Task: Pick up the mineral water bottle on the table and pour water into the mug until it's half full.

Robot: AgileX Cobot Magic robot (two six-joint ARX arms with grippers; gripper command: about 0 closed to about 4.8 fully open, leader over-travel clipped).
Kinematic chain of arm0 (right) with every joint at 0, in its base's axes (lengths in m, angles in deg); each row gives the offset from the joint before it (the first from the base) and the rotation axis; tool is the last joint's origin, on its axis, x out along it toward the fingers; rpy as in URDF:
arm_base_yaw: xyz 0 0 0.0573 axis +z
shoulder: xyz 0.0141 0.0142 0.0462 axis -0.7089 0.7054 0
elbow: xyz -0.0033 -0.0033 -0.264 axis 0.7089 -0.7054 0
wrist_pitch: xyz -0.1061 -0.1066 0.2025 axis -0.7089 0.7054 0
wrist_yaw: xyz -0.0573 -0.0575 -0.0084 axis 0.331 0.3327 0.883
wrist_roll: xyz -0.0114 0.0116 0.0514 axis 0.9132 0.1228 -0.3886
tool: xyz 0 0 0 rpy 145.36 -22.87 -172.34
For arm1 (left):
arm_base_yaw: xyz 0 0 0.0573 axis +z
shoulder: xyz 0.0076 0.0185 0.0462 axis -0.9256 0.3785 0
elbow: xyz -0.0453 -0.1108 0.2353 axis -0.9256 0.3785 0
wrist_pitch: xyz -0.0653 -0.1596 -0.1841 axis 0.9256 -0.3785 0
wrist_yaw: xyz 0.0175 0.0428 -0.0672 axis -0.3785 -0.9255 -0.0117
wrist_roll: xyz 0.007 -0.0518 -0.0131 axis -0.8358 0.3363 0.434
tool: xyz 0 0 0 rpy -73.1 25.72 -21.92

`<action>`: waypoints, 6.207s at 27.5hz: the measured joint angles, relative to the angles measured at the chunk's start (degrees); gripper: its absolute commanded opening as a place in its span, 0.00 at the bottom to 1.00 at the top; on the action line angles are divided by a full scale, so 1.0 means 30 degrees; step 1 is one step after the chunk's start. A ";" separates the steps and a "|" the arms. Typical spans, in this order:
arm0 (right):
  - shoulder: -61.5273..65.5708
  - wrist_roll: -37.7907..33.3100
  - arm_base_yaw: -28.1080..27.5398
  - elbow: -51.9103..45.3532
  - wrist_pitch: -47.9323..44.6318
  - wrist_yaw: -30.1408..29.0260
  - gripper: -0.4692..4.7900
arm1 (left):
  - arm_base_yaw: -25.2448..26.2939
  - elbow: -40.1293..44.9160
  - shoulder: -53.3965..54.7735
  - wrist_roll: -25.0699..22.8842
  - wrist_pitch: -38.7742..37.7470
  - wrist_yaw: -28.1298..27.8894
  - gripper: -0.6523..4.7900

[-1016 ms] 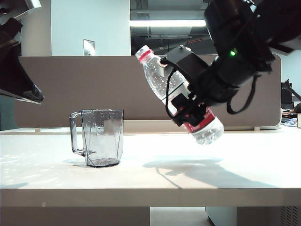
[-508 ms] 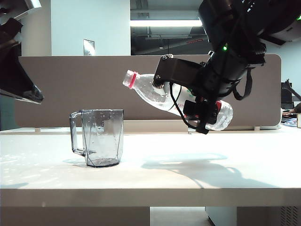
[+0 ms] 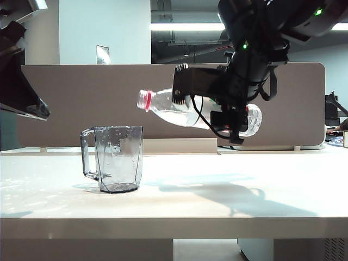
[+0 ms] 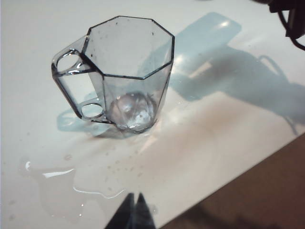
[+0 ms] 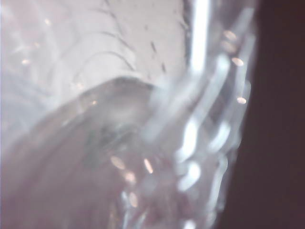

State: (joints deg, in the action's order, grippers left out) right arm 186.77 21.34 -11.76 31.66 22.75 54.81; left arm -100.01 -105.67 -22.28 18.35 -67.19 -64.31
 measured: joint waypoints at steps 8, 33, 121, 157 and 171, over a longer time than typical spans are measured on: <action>0.0306 0.1282 0.0007 0.1049 0.0226 0.0270 0.53 | 0.0000 0.0000 0.0000 0.0000 0.0015 0.0000 0.12; 0.0583 0.6878 0.0015 0.3534 0.0306 0.1341 0.53 | 0.0000 0.0000 0.0000 0.0000 0.0000 0.0000 0.12; 0.6543 -2.5201 0.0481 -0.5217 -1.8666 -0.6484 0.74 | 0.0000 0.0000 0.0000 0.0000 0.0000 0.0000 0.12; -0.6018 -2.5216 0.0481 -1.7478 -1.7646 -0.6761 0.25 | 0.0000 0.0000 0.0000 0.0000 0.0000 0.0000 0.12; -1.3427 -2.5201 0.0474 -1.8353 -0.9916 -0.6419 0.07 | 0.0000 0.0000 0.0000 0.0000 0.0000 0.0000 0.12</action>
State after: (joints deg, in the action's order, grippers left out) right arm 146.48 -54.26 -10.33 -23.40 -7.00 35.56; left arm -100.01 -105.67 -22.28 18.35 -67.19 -64.31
